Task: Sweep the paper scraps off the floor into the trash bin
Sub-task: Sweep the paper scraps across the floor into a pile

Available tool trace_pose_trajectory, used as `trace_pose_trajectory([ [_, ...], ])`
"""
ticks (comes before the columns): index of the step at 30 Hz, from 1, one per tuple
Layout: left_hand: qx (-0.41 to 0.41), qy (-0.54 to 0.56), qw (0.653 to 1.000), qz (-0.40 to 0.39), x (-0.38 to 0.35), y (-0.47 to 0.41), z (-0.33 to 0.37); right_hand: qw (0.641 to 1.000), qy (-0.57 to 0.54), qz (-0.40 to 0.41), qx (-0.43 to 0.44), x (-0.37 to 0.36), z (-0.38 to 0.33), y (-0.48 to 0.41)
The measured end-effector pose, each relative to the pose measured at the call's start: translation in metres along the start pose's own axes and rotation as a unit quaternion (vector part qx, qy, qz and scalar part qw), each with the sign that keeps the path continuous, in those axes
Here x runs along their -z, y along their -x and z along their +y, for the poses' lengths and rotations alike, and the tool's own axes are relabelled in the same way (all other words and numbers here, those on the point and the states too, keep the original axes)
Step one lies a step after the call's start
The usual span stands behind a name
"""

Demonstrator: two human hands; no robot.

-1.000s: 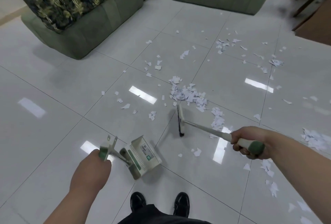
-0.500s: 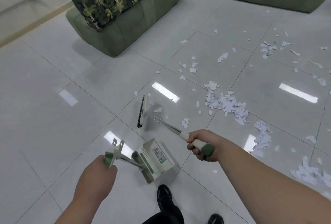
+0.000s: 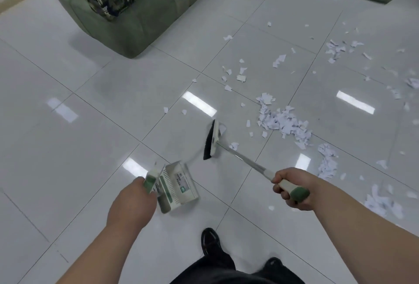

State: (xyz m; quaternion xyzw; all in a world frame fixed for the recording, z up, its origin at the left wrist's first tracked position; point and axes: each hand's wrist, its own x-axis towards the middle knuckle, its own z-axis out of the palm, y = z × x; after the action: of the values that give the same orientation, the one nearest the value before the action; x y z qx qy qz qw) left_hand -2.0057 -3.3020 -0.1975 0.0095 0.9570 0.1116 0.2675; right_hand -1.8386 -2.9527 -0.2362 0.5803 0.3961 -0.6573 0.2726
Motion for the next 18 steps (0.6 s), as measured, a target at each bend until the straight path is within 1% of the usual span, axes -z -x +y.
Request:
trace_pose_trajectory([
  [4, -0.037, -0.031, 0.999, 0.004, 0.007, -0.013, 0.015, 0.997, 0.014, 0.069, 0.017, 0.012, -0.011, 0.039],
  [6, -0.041, -0.029, 0.999, 0.007, 0.011, -0.018, 0.019, 0.994, 0.033, 0.098, 0.027, 0.009, -0.019, 0.054],
  [8, -0.043, -0.026, 0.999, 0.013, 0.012, -0.020, 0.024, 0.992, 0.028, 0.112, 0.049, 0.005, -0.028, 0.064],
  [11, -0.042, -0.021, 0.999, 0.021, 0.013, -0.023, 0.029, 0.992, -0.001, 0.108, 0.071, 0.000, -0.046, 0.071],
  [13, -0.036, -0.017, 0.999, 0.024, 0.013, -0.026, 0.033, 0.993, -0.019, 0.089, 0.081, -0.001, -0.057, 0.072],
  [15, -0.021, -0.016, 0.999, 0.025, 0.013, -0.030, 0.036, 0.994, -0.012, 0.057, 0.091, -0.005, -0.068, 0.069],
  [18, 0.015, -0.006, 0.999, 0.029, 0.015, -0.038, 0.044, 0.995, -0.016, -0.012, 0.095, -0.021, -0.094, 0.054],
])
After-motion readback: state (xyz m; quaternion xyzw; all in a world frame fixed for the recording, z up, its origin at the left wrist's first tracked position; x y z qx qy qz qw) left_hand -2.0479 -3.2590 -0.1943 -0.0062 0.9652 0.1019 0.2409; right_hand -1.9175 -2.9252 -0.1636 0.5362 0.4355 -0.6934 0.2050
